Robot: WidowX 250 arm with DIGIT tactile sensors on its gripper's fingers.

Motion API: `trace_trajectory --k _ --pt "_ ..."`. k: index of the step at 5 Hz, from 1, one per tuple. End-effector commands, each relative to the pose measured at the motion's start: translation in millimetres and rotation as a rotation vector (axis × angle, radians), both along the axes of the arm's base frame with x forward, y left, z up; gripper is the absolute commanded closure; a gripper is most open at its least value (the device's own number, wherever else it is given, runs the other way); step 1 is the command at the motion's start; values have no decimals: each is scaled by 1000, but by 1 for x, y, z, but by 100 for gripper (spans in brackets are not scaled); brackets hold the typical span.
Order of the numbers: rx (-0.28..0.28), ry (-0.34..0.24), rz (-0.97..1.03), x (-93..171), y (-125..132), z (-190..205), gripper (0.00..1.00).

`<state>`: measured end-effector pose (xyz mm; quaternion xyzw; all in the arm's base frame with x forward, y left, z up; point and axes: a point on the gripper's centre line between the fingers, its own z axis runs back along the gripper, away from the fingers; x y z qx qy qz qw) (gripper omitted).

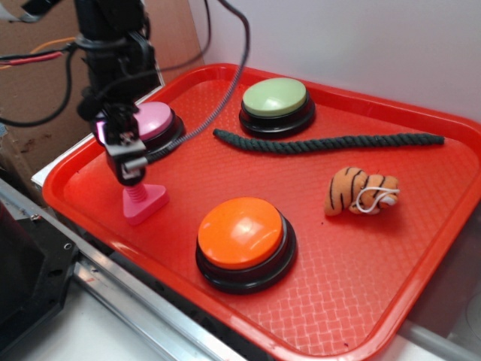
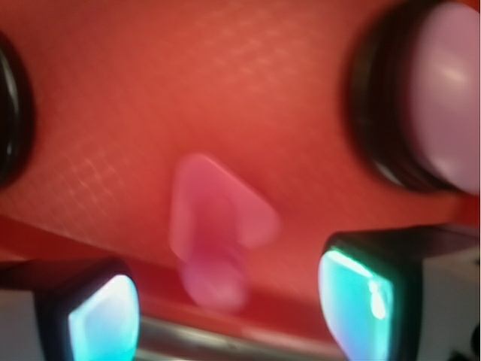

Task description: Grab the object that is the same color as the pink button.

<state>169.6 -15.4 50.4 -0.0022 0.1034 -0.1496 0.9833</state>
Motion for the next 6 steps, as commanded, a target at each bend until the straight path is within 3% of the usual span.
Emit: trace_trajectory --k 1,2,3,4,5,6 --pt "-6 23 11 1 5 -16 4" --pt "8 60 36 -3 13 -21 13" --pt "12 100 68 -8 21 -31 75" --pt "13 84 110 -8 27 -29 100" --pt "-22 64 119 -2 30 -7 100" --pt "-5 34 184 0 43 43 100"
